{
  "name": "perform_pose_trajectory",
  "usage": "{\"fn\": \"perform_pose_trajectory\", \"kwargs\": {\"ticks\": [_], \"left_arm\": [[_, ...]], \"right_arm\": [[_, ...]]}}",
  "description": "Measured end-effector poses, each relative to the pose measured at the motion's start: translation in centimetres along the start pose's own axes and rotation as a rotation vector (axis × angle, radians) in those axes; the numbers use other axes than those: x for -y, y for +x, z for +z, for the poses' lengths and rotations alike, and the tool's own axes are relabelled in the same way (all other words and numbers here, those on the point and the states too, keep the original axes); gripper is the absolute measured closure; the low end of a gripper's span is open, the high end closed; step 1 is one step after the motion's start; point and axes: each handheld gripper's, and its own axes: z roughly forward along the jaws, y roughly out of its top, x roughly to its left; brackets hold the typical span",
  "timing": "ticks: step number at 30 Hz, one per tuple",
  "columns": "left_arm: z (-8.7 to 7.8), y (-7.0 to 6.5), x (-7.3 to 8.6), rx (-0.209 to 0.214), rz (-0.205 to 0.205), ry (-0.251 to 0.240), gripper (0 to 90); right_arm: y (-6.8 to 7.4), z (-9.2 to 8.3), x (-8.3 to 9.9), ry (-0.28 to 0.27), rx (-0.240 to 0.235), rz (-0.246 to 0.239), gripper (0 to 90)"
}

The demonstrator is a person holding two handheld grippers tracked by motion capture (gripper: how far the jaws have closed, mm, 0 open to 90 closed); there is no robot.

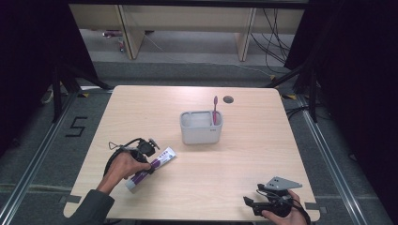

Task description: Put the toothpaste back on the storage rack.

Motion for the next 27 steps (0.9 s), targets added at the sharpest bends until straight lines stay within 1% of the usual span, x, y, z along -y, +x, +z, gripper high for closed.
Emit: {"fn": "perform_pose_trajectory", "kwargs": {"ticks": [1,2,3,5,6,7,8,9,10,13,14,15,16,17,18,19,20,21,24,25,26,27], "left_arm": [[0.09,0.07,-0.08,-0.003,0.013,0.0,73.9],[0.09,0.07,-0.08,-0.003,0.013,0.0,73.8],[0.21,-0.06,-0.13,-0.002,0.004,0.004,73.8],[0.22,-0.09,-0.18,-0.003,0.005,0.012,73.8],[0.16,-0.08,-0.25,-0.004,0.014,0.023,73.8],[0.17,0.02,-0.34,-0.011,0.037,0.025,73.9],[0.23,-0.01,-0.37,-0.009,0.033,0.019,73.9],[0.23,-0.11,-0.35,-0.004,0.012,0.024,73.9],[0.24,-0.13,-0.36,-0.002,0.007,0.024,73.9],[0.23,-0.07,-0.36,0.002,0.015,0.025,74.1],[0.25,-0.07,-0.35,0.004,0.014,0.02,74.3],[0.25,-0.07,-0.35,0.004,0.014,0.02,74.3],[0.21,-0.03,-0.34,0.003,0.015,0.023,74.3],[0.18,-0.03,-0.34,0.002,0.013,0.025,74.4],[0.17,-0.04,-0.35,0.001,0.012,0.025,74.5],[0.17,-0.09,-0.37,-0.01,0.014,0.015,74.7],[0.17,-0.09,-0.37,-0.01,0.014,0.015,74.7],[0.09,0.13,-0.42,-0.022,0.048,0.012,74.8],[0.08,0.22,-0.36,-0.02,0.045,-0.001,74.9],[0.05,0.21,-0.3,-0.015,0.029,-0.006,75.0],[0.04,0.36,-0.26,-0.018,0.042,-0.017,75.0],[0.05,0.42,-0.19,-0.013,0.034,-0.03,75.0]], "right_arm": [[0.04,0.03,0.01,0.005,-0.007,0.008,25.5],[0.04,0.03,0.01,0.005,-0.007,0.008,25.5],[0.06,0.04,0.02,0.006,-0.01,0.01,25.5],[0.06,0.04,0.02,0.006,-0.01,0.01,25.5],[0.06,0.04,0.02,0.007,-0.01,0.01,25.5],[0.06,0.04,0.02,0.007,-0.01,0.01,25.5],[0.06,0.05,0.02,0.007,-0.01,0.009,25.6],[-0.01,0.04,0.01,0.002,-0.003,-0.002,25.7],[-0.01,0.04,0.01,0.002,-0.003,-0.002,25.7],[-0.03,0.07,0.05,0.005,-0.009,-0.002,26.0],[-0.07,-0.06,-0.02,0.01,-0.004,0.0,26.0],[-0.24,-0.1,-0.03,0.006,0.003,-0.021,26.0],[-0.24,-0.1,-0.03,0.006,0.003,-0.021,26.0],[-0.32,-0.01,-0.01,-0.008,0.0,-0.027,26.0],[-0.31,-0.02,0.0,-0.005,0.0,-0.023,26.0],[-0.18,-0.06,0.04,0.002,-0.002,0.002,26.1],[-0.18,-0.06,0.04,0.002,-0.002,0.002,26.1],[-0.33,-0.02,0.03,-0.001,-0.005,-0.011,26.1],[-0.37,-0.02,0.03,-0.001,-0.011,-0.011,26.1],[-0.42,-0.07,0.02,0.0,0.004,-0.017,26.2],[-0.42,-0.07,0.02,0.0,0.004,-0.017,26.2],[-0.44,-0.06,0.03,-0.001,0.003,-0.017,26.2]]}}
